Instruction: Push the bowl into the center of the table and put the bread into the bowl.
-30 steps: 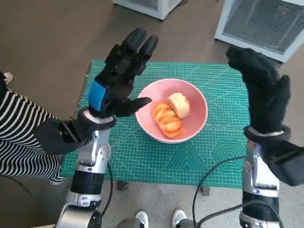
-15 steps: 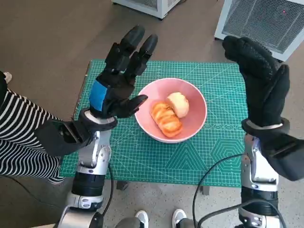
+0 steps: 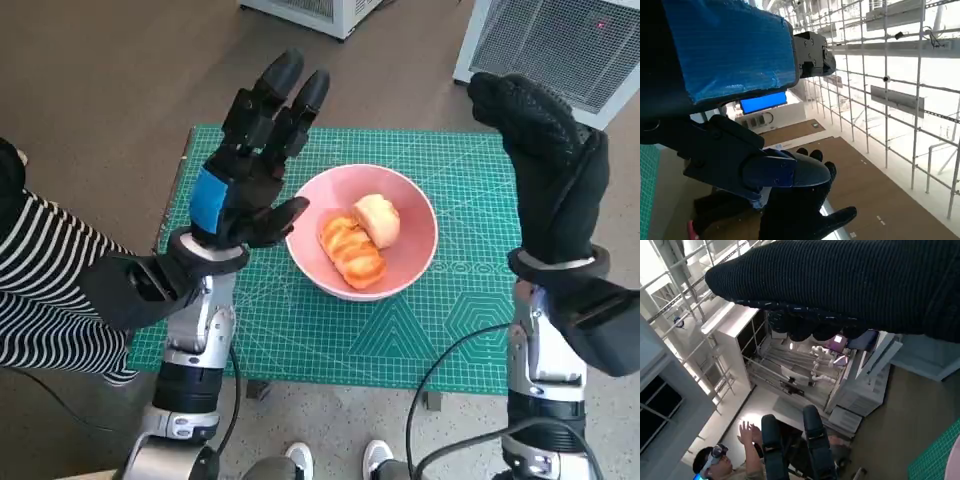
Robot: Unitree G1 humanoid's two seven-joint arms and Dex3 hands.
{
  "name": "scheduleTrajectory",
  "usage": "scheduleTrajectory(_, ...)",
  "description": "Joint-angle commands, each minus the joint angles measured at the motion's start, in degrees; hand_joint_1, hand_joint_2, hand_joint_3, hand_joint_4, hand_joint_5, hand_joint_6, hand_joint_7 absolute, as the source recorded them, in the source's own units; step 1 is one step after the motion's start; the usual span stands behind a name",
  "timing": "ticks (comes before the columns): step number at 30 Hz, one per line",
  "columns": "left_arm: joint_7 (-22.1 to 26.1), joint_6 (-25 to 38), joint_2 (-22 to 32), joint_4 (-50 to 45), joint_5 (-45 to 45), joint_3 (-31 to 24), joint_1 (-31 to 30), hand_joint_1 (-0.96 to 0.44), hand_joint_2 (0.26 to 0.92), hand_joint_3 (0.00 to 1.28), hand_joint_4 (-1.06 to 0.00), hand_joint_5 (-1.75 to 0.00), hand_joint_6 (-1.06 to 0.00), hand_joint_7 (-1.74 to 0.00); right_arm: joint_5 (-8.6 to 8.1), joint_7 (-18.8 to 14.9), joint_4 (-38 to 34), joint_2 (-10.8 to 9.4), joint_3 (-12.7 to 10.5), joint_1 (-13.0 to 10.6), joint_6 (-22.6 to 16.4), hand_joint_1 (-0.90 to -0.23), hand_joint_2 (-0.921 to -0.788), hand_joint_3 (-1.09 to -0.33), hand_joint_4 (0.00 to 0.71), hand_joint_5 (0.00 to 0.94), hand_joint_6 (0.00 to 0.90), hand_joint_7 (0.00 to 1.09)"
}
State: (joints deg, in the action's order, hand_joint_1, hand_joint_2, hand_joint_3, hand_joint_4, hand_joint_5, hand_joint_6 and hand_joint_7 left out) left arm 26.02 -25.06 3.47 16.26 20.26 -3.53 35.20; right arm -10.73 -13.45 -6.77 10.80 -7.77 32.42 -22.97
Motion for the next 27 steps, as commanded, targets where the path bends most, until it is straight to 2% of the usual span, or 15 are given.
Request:
scheduleTrajectory(1,0.6,-1.6,-0.8,1.6,0.2,-0.7,1.4,-0.73,0.921,0.36,-0.11,-0.03,0.00,-0.29,1.10,0.7,-0.6,0.2,0.0,-1.1,0.7,-0.818,-0.921,-0.722,0.202,0.001,0.073,0.55)
scheduleTrajectory(13,-0.1,-2.0,-2.3,1.8,-0.3,-1.2,1.4,-0.66,0.921,0.29,-0.15,-0.09,0.00,-0.55,1.48,0.9,-1.7,0.1,-0.3,-1.3,0.0,-0.812,-0.921,-0.727,0.203,0.001,0.073,0.54)
scheduleTrajectory(22,-1.3,-3.8,-2.5,2.7,-2.1,-1.0,1.6,-0.63,0.921,0.27,-0.16,-0.13,0.00,-0.62,1.55,0.5,-2.8,0.3,-0.8,-1.3,-0.9,-0.806,-0.921,-0.728,0.208,0.003,0.080,0.54)
scheduleTrajectory(27,-1.4,-4.8,-2.4,3.9,-2.7,-1.1,2.1,-0.61,0.912,0.28,-0.03,-0.37,0.00,-0.63,1.51,0.4,-3.3,0.4,-1.0,-1.3,-1.4,-0.803,-0.921,-0.729,0.209,0.003,0.084,0.54)
